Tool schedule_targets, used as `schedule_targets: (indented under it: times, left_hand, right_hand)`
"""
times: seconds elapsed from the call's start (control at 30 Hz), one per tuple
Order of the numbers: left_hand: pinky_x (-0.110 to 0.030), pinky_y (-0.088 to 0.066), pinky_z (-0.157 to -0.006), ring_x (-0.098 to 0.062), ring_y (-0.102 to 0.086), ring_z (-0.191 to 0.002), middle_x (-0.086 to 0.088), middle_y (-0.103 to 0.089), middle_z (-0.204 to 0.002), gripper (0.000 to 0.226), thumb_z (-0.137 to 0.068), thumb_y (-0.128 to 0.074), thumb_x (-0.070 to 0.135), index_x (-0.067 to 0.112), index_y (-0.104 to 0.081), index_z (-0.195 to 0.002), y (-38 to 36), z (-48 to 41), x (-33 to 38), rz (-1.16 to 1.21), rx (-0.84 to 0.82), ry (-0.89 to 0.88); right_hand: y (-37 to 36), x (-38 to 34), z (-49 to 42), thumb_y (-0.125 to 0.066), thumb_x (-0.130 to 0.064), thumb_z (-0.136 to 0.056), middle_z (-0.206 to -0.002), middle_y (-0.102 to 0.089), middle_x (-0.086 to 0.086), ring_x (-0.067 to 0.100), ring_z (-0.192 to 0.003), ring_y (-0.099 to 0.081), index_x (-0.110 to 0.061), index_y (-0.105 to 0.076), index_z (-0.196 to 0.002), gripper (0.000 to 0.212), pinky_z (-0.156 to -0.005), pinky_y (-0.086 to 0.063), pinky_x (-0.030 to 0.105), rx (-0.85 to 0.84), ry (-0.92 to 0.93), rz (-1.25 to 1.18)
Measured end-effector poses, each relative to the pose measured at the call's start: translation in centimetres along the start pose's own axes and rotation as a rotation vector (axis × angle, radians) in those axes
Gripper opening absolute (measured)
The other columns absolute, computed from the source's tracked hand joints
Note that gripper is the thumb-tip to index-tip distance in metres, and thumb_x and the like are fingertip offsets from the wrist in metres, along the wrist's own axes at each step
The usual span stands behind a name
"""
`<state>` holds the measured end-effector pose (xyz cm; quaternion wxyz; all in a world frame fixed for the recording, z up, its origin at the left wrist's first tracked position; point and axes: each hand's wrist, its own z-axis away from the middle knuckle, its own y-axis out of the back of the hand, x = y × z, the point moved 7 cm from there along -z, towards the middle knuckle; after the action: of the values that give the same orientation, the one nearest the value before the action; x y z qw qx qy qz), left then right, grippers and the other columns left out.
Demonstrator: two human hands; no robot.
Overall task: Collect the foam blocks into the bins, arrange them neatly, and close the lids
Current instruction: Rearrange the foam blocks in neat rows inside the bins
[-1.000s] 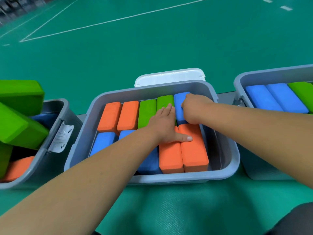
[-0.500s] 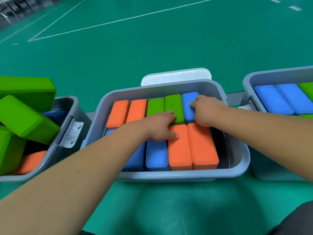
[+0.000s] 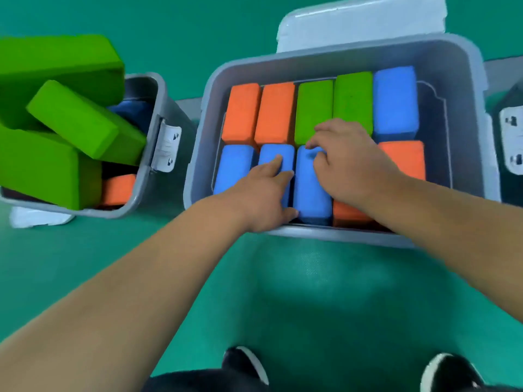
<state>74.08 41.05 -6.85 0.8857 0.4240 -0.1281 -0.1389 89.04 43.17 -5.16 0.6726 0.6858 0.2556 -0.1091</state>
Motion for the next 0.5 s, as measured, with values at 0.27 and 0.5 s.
schedule_targets:
  times: [0.27,0.5]
  left_hand:
    - [-0.04,-0.027,-0.121,-0.043,-0.038,-0.146,-0.027,-0.039,-0.159,0.053,-0.1,-0.059,0.035,0.001,-0.058,-0.14,-3.2,6.5,0.2,0.372,0.169,0.153]
    - [-0.046,-0.034,-0.119,-0.039,-0.041,-0.142,-0.017,-0.041,-0.157,0.063,-0.1,-0.06,0.044,0.005,-0.048,-0.148,-6.1,15.6,3.3,0.553,0.094,0.274]
  right_hand:
    - [1.9,-2.5,5.8,-0.048,-0.011,-0.089,-0.13,-0.059,0.009,0.028,-0.122,-0.055,-0.012,-0.067,-0.12,0.037,-0.109,-0.04,0.034,-0.041,-0.243,-0.171]
    - [4.9,-6.3,13.1,-0.049,-0.017,-0.096,-0.137,-0.054,-0.001,0.015,-0.118,-0.054,-0.017,-0.063,-0.13,0.038,-0.093,-0.036,0.021,-0.229,-0.446,-0.188]
